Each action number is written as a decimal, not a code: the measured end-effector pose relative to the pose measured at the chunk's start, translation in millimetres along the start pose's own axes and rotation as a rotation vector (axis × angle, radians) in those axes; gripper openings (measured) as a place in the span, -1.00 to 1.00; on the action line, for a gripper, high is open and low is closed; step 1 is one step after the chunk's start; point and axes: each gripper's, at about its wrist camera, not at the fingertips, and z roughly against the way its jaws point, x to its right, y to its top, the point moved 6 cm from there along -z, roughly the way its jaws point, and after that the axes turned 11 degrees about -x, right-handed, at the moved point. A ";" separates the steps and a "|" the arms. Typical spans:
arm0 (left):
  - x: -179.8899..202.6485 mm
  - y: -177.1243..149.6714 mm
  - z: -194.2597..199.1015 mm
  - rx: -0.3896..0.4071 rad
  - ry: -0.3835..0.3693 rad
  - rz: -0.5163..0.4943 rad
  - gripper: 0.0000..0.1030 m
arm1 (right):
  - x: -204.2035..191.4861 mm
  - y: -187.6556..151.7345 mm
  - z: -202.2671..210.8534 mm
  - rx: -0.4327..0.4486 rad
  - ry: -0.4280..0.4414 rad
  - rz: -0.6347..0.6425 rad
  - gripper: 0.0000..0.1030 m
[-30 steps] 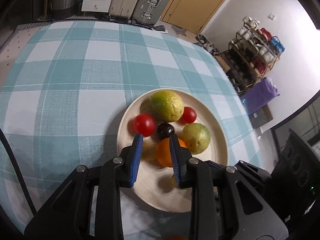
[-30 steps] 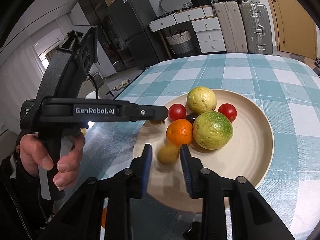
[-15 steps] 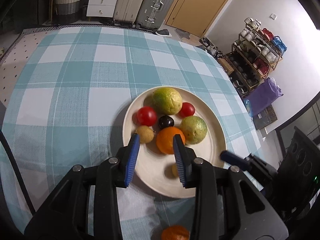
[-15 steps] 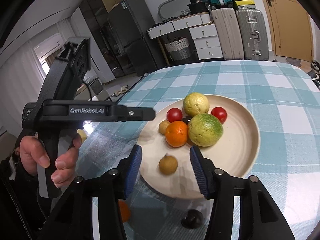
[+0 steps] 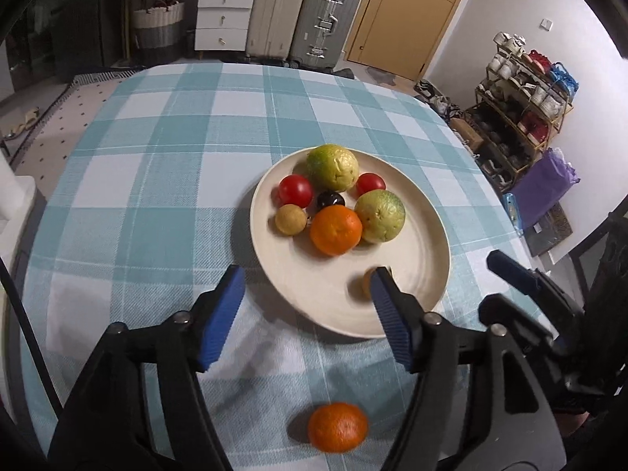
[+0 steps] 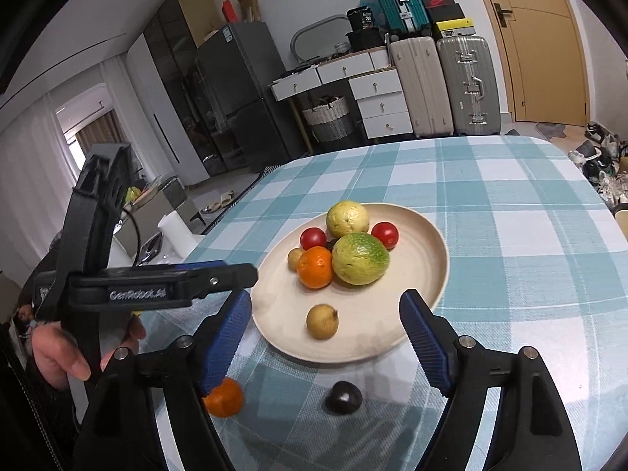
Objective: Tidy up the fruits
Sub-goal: 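Withdraw both tools toward the last orange and dark plum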
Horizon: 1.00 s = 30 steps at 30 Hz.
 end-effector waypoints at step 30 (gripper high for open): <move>26.2 -78.2 51.9 0.141 0.122 -0.027 0.97 | -2.7 -42.9 65.4 0.095 -0.017 -0.067 0.99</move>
